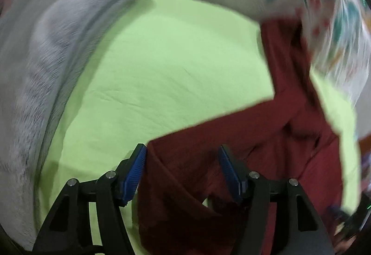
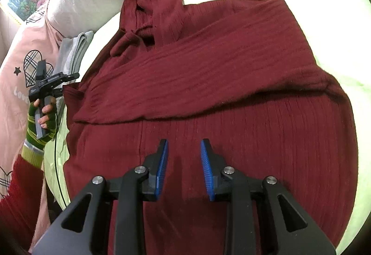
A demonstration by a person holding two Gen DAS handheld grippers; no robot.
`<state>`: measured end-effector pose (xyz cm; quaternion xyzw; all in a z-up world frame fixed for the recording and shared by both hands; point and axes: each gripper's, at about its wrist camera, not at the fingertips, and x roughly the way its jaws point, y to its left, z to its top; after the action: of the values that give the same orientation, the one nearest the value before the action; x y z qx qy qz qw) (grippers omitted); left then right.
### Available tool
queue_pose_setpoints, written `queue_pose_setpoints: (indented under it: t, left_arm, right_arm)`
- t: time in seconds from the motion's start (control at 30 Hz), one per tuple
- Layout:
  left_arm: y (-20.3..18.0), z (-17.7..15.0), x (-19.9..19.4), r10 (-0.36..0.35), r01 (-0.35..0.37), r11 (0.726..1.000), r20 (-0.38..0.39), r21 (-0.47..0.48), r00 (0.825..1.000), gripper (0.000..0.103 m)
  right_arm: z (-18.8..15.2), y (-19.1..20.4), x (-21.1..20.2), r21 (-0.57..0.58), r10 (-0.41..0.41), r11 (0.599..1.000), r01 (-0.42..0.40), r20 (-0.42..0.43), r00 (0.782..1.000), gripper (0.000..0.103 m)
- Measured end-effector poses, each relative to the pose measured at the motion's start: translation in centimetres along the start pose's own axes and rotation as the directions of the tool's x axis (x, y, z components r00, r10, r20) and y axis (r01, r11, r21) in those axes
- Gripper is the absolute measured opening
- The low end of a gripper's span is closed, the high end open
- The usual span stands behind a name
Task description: Fold large clothes
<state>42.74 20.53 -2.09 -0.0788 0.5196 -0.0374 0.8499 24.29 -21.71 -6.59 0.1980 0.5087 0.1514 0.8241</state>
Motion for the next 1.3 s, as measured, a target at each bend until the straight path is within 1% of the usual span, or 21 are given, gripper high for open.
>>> queue_pose_setpoints:
  t: [0.07, 0.1, 0.2, 0.27, 0.33, 0.4, 0.43, 0.5, 0.57, 0.67, 0.73, 0.8, 0.87, 0.9, 0.93, 1.0, 1.03, 1.1, 1.17, 1.23, 1.3]
  left_arm:
    - [-1.6, -0.9, 0.3, 0.047, -0.047, 0.996, 0.002, 0.077, 0.999, 0.029]
    - [-2.1, -1.5, 0.1, 0.072, -0.073, 0.993, 0.013, 0.096, 0.997, 0.005]
    - [-3.1, -3.5, -2.7, 0.08, -0.088, 0.994, 0.114, 0.067, 0.99, 0.002]
    - [-4.8, -4.9, -5.4, 0.059, -0.072, 0.995, 0.19, 0.065, 0.98, 0.001]
    - [-7.5, -6.3, -7.8, 0.026, -0.053, 0.994, 0.258, 0.1, 0.966, 0.001]
    - [-10.4, -7.6, -9.1, -0.026, -0.016, 0.99, 0.287, 0.144, 0.957, 0.001]
    - [-12.5, -8.4, -9.3, -0.07, 0.02, 0.985, 0.287, 0.173, 0.955, 0.001]
    - [-15.8, -9.8, -8.8, -0.112, 0.05, 0.974, 0.279, 0.219, 0.954, 0.002]
    - [-18.6, -11.0, -7.3, -0.162, 0.098, 0.96, 0.238, 0.261, 0.958, 0.002]
    - [-20.9, -12.8, -5.3, -0.207, 0.16, 0.95, 0.156, 0.269, 0.966, 0.002]
    - [-21.2, -13.8, -5.1, -0.223, 0.182, 0.945, 0.131, 0.272, 0.966, 0.002]
    - [-20.6, -14.6, -5.9, -0.244, 0.205, 0.942, 0.122, 0.264, 0.962, 0.006]
    - [-19.4, -15.7, -7.5, -0.237, 0.195, 0.949, 0.152, 0.248, 0.96, 0.022]
    - [-18.7, -16.1, -8.3, -0.23, 0.186, 0.954, 0.177, 0.235, 0.957, 0.032]
    - [-17.6, -16.5, -9.3, -0.222, 0.177, 0.96, 0.205, 0.216, 0.953, 0.038]
    - [-14.5, -16.8, -11.0, -0.168, 0.139, 0.982, 0.268, 0.125, 0.949, 0.04]
    - [-12.5, -16.6, -11.5, -0.136, 0.123, 0.991, 0.29, 0.061, 0.947, 0.045]
    - [-9.5, -15.9, -11.4, -0.101, 0.112, 0.993, 0.301, -0.019, 0.948, 0.051]
    - [-6.4, -13.6, -10.1, -0.116, 0.144, 0.986, 0.273, -0.085, 0.955, 0.053]
    - [-4.7, -10.8, -7.9, -0.164, 0.194, 0.974, 0.224, -0.117, 0.961, 0.053]
    - [-3.9, -8.1, -5.7, -0.186, 0.209, 0.97, 0.174, -0.124, 0.967, 0.053]
  right_arm:
    - [0.1, 0.1, -0.1, 0.003, 0.006, 1.0, -0.006, 0.002, 1.0, 0.03]
    - [0.1, 0.1, -0.3, 0.0, 0.007, 1.0, -0.007, 0.008, 1.0, 0.03]
    - [0.1, 0.5, -1.0, -0.01, 0.013, 1.0, -0.013, 0.034, 0.999, 0.03]
    - [0.1, 0.9, -1.4, -0.013, 0.017, 1.0, -0.017, 0.049, 0.999, 0.03]
    - [0.0, 1.1, -1.7, -0.014, 0.025, 1.0, -0.024, 0.06, 0.998, 0.03]
    - [0.0, 1.2, -1.7, -0.012, 0.029, 1.0, -0.028, 0.064, 0.998, 0.03]
    - [0.0, 1.3, -1.7, -0.007, 0.031, 1.0, -0.03, 0.066, 0.997, 0.03]
    - [-0.1, 1.2, -1.8, 0.009, 0.036, 0.999, -0.037, 0.071, 0.997, 0.03]
    - [-0.1, 1.3, -2.2, 0.016, 0.041, 0.999, -0.043, 0.083, 0.996, 0.03]
    - [-0.1, 1.0, -3.0, 0.024, 0.038, 0.999, -0.041, 0.099, 0.994, 0.03]
    - [-0.2, 0.6, -3.6, 0.03, 0.033, 0.999, -0.036, 0.106, 0.994, 0.03]
    - [-0.2, 0.1, -3.8, 0.041, 0.025, 0.999, -0.03, 0.11, 0.994, 0.03]
    - [0.0, -0.4, -3.7, 0.06, 0.023, 0.998, -0.03, 0.112, 0.993, 0.032]
    - [0.1, -0.5, -3.5, 0.068, 0.022, 0.997, -0.03, 0.11, 0.994, 0.036]
    - [0.3, -0.4, -3.2, 0.071, 0.025, 0.997, -0.033, 0.109, 0.994, 0.037]
    - [0.8, 0.3, -2.8, 0.06, 0.038, 0.997, -0.045, 0.106, 0.994, 0.037]
    - [1.3, 1.1, -2.5, 0.041, 0.051, 0.998, -0.056, 0.103, 0.993, 0.037]
    - [1.9, 2.5, -2.1, 0.011, 0.069, 0.997, -0.071, 0.103, 0.992, 0.037]
    - [2.5, 3.8, -1.8, -0.015, 0.085, 0.996, -0.083, 0.101, 0.991, 0.038]
    - [2.8, 5.0, -1.5, -0.035, 0.103, 0.994, -0.1, 0.102, 0.989, 0.038]
    - [2.8, 5.8, -1.3, -0.042, 0.117, 0.993, -0.113, 0.1, 0.988, 0.038]
